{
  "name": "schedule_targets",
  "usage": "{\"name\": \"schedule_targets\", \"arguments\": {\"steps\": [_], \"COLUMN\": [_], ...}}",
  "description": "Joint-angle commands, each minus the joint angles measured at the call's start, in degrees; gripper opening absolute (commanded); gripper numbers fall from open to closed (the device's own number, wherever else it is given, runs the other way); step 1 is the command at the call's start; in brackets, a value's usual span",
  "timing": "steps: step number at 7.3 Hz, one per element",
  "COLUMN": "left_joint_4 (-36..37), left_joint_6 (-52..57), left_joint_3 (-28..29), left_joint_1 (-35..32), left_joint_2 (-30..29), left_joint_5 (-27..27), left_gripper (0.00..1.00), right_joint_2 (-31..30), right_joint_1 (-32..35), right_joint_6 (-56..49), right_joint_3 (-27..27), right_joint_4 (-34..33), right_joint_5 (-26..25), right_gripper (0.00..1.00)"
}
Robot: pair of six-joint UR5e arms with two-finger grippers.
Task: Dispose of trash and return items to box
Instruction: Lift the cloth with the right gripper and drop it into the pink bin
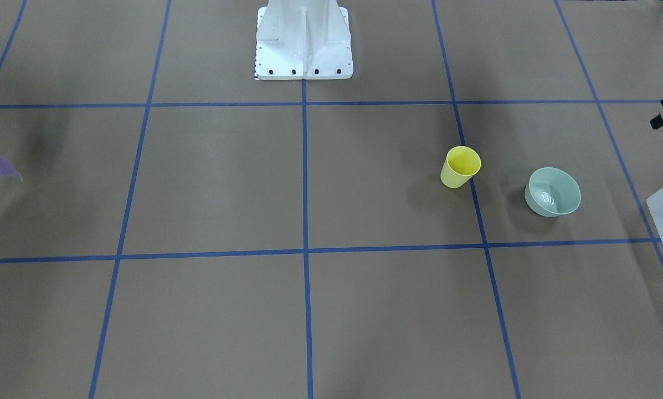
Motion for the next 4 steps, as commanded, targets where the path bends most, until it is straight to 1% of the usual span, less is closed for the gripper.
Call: {"name": "schedule_targets", "arguments": {"steps": [1, 2, 3, 4], "left_joint_4": [-0.07, -0.07, -0.07, -0.07], "left_joint_6": [-0.03, -0.03, -0.03, -0.98], "left_joint_3": [0.03, 0.03, -0.05, -0.40], "left_joint_1": [0.04, 0.04, 0.04, 0.04], "left_joint_2": [-0.49, -0.75, -0.75, -0.84], "left_joint_5": [0.16, 0.34, 0.34, 0.16], "left_gripper": [0.98, 0.98, 0.98, 0.98], "right_joint_2": [2.25, 3.04, 3.74, 3.31], "right_joint_1": [12.40, 16.00, 17.08, 17.09], "right_joint_6": [-22.65, -28.65, -31.75, -32.91], "right_joint_3": [-3.15, -10.14, -14.64, -17.73], "right_joint_4": [-15.11, -14.96, -14.44, -14.26], "right_joint_5": [-5.85, -7.56, -7.66, -7.75], "right_gripper": [0.00, 0.00, 0.00, 0.00]}}
